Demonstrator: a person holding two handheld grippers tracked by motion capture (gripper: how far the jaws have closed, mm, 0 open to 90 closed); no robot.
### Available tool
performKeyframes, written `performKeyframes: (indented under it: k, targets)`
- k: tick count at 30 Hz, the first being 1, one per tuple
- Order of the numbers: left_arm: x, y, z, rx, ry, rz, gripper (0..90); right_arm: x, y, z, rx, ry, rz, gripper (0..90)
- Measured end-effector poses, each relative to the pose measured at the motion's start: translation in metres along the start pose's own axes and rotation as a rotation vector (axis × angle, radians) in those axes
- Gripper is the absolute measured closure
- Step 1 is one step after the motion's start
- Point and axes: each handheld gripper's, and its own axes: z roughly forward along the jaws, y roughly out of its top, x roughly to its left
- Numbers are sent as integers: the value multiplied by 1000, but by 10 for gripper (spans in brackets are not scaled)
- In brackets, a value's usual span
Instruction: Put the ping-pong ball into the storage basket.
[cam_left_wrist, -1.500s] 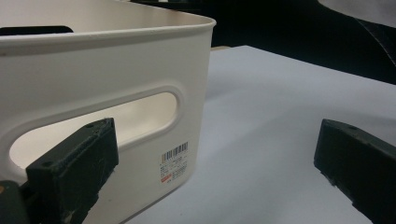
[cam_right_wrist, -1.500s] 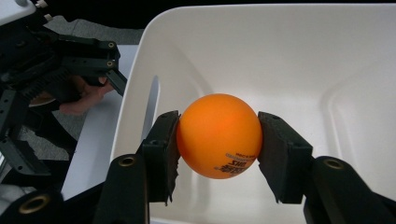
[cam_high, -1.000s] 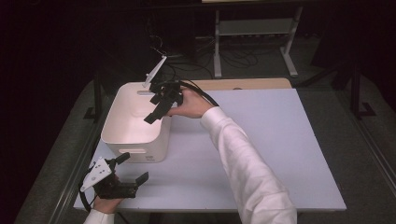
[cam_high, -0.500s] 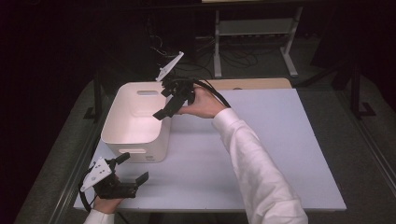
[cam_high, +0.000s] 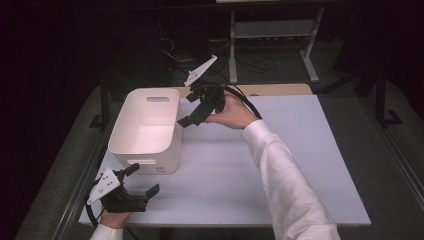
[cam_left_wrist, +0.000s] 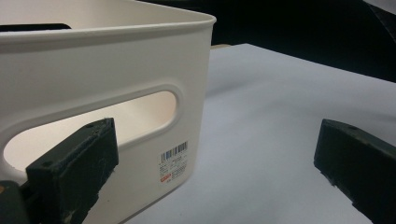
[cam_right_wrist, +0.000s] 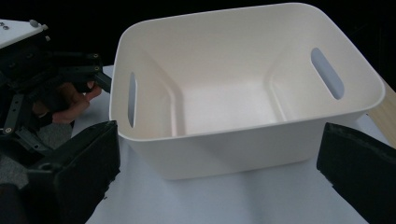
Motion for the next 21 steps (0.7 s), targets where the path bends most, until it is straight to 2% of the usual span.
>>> performKeyframes:
  k: [5,11,18,21]
  targets:
    - [0,0,1,2,0,1,0,-1,-12,-9,-13,-14,15,0]
    - [0,0,1,1,-1,0,0,-1,-25,-18,-17,-24,58,0]
    - [0,0,2,1,-2,14,0,-2,-39,-29,-26,-41,71,0]
    - [0,0,2,1,-1,8,0,-2,-46,-34,-29,-48,80,0]
